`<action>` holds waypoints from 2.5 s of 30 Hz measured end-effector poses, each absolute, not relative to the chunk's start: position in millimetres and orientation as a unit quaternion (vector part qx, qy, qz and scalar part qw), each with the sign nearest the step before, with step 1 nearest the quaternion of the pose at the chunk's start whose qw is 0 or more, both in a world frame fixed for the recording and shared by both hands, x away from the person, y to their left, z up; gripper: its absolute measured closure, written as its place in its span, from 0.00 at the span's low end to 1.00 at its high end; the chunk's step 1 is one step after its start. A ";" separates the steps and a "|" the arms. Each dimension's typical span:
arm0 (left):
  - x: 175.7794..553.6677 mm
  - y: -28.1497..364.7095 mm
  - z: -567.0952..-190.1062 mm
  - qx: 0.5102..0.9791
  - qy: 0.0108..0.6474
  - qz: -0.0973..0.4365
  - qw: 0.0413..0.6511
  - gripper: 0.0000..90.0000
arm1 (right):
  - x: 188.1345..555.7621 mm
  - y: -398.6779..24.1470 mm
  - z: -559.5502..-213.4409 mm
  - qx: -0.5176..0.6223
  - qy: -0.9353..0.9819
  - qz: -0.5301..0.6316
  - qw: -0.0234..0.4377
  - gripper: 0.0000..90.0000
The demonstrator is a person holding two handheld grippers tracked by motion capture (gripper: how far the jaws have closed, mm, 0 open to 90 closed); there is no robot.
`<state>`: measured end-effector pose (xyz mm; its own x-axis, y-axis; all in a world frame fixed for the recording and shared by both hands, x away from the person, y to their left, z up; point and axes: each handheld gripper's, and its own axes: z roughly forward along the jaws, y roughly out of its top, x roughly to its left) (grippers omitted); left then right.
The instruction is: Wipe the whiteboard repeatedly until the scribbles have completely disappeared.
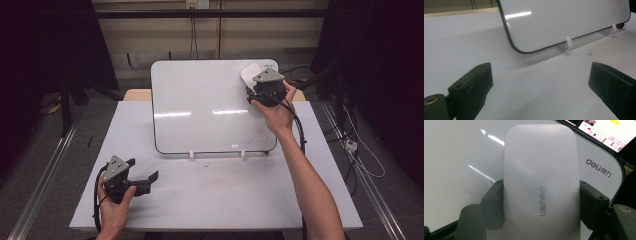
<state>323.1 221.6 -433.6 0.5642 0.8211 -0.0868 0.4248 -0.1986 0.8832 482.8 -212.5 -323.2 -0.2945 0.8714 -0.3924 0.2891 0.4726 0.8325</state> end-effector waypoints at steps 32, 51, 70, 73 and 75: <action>323.6 220.6 -434.2 0.745 0.420 0.209 0.473 0.06 | 426.3 -223.5 -386.3 0.400 0.746 0.332 0.417 0.35; 322.7 222.0 -433.3 0.743 0.419 0.208 0.478 0.06 | 463.4 -227.2 -345.8 0.413 0.722 0.335 0.443 0.35; 323.3 218.0 -434.1 0.748 0.417 0.207 0.473 0.06 | 410.2 -218.9 -404.8 0.361 0.759 0.310 0.444 0.35; 322.7 217.2 -433.3 0.749 0.414 0.209 0.473 0.06 | 403.4 -214.3 -411.6 0.356 0.765 0.302 0.443 0.35; 323.2 216.8 -433.9 0.747 0.417 0.208 0.474 0.06 | 399.3 -211.1 -415.7 0.351 0.771 0.297 0.441 0.35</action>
